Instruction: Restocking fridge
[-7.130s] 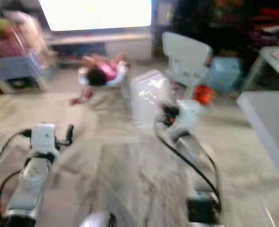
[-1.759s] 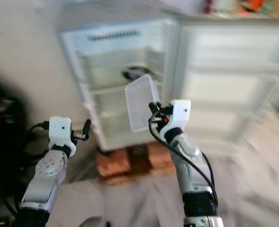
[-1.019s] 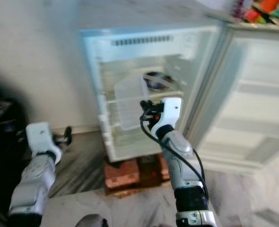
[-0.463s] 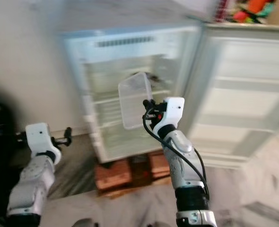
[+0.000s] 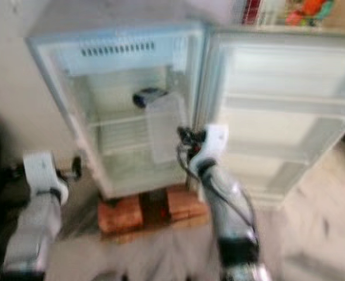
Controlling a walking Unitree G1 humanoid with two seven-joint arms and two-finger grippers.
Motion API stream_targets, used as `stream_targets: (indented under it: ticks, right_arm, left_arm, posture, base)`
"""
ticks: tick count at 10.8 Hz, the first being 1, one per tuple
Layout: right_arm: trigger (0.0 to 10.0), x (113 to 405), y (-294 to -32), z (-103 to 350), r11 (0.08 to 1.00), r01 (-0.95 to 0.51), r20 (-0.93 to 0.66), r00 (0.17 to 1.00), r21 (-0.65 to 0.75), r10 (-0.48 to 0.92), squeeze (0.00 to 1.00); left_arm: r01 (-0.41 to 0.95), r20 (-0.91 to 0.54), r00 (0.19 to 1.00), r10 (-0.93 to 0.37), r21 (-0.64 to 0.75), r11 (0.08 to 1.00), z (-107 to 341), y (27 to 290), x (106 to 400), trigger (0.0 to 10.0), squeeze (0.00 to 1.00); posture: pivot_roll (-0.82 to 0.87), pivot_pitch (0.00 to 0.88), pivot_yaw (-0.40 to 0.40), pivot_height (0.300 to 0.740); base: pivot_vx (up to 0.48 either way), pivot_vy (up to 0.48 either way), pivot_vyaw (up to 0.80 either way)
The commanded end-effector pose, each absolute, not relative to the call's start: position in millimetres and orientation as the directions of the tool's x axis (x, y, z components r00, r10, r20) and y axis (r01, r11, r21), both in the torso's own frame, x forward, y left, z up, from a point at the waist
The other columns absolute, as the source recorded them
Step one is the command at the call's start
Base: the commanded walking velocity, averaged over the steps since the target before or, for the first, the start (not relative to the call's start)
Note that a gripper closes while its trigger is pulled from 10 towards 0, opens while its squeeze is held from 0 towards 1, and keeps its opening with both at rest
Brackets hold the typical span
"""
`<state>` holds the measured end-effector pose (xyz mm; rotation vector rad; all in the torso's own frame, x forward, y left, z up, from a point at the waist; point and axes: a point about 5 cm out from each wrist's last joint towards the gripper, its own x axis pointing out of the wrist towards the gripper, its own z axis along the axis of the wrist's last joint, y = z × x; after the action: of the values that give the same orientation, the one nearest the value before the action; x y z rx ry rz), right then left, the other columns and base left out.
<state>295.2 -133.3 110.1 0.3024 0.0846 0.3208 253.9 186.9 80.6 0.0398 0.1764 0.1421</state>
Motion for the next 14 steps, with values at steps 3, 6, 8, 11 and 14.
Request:
stream_targets:
  ticks: [3,6,8,11,14]
  right_arm:
    - [10.0,294,-132,112,0.897,-0.304,-0.005,0.947,0.322,0.322,0.0]
    - [10.0,294,-121,113,0.877,-0.336,0.006,0.934,0.344,0.356,0.0]
    - [10.0,294,-118,117,0.87,-0.374,0.017,0.921,0.321,0.389,0.0]
    - [10.0,297,-111,120,0.862,-0.403,0.023,0.909,0.308,0.417,0.0]
    - [10.0,298,-111,120,0.867,-0.383,0.017,0.917,0.318,0.399,0.0]
  left_arm:
    - [-0.106,-0.158,0.978,0.135,0.179,0.978,84,195,245,10.0,0.0]
    - [-0.098,-0.138,0.982,0.125,0.187,0.978,81,196,246,10.0,0.0]
    - [-0.106,-0.151,0.98,0.129,0.152,0.983,77,191,242,10.0,0.0]
    - [-0.087,-0.158,0.981,0.109,0.143,0.986,78,185,240,10.0,0.0]
    - [-0.083,-0.188,0.977,0.105,0.123,0.989,77,190,240,10.0,0.0]
  posture:
    - [0.1,0.0,0.029,0.74]
    - [0.11,0.0,0.017,0.74]
    - [0.11,0.0,-0.003,0.74]
    - [0.13,0.0,-0.016,0.74]
    - [0.12,0.0,-0.012,0.74]
  base:
    - [0.0,0.0,0.0]
    - [0.0,0.0,0.0]
    - [0.0,0.0,0.39]
    - [0.0,0.0,0.79]
    - [0.0,0.0,0.4]
